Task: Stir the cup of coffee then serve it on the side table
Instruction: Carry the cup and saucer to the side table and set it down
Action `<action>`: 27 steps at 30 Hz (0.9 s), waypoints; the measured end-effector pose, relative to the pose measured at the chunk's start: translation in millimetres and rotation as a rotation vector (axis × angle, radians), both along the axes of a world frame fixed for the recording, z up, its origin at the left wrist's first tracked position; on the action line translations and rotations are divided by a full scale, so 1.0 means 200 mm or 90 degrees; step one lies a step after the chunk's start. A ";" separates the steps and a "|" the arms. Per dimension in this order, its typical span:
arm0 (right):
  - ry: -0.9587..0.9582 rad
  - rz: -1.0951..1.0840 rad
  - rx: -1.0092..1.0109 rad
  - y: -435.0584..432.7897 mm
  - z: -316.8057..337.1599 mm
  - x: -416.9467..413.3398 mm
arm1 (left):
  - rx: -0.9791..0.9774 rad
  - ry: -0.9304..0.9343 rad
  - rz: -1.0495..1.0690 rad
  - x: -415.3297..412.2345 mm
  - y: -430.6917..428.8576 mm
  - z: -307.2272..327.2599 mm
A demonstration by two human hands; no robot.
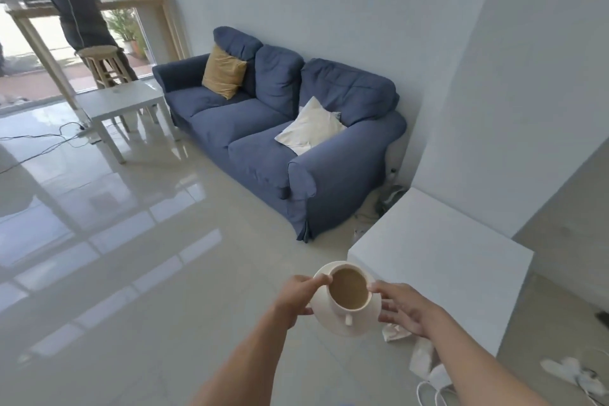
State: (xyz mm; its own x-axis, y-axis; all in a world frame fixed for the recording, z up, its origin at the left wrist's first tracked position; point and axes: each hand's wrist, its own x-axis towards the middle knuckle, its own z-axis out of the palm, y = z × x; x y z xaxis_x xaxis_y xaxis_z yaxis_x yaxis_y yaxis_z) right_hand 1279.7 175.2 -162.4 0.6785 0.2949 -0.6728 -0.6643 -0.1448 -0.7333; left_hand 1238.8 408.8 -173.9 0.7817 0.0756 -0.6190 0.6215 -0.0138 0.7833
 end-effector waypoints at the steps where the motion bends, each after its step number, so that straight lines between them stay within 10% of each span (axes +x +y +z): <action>1: -0.001 -0.018 0.004 -0.03 -0.01 0.03 | -0.003 0.002 -0.021 0.05 -0.02 -0.01; 27: 0.000 -0.268 0.008 -0.78 -0.01 0.84 | -0.001 0.008 -0.238 1.31 -0.79 -0.03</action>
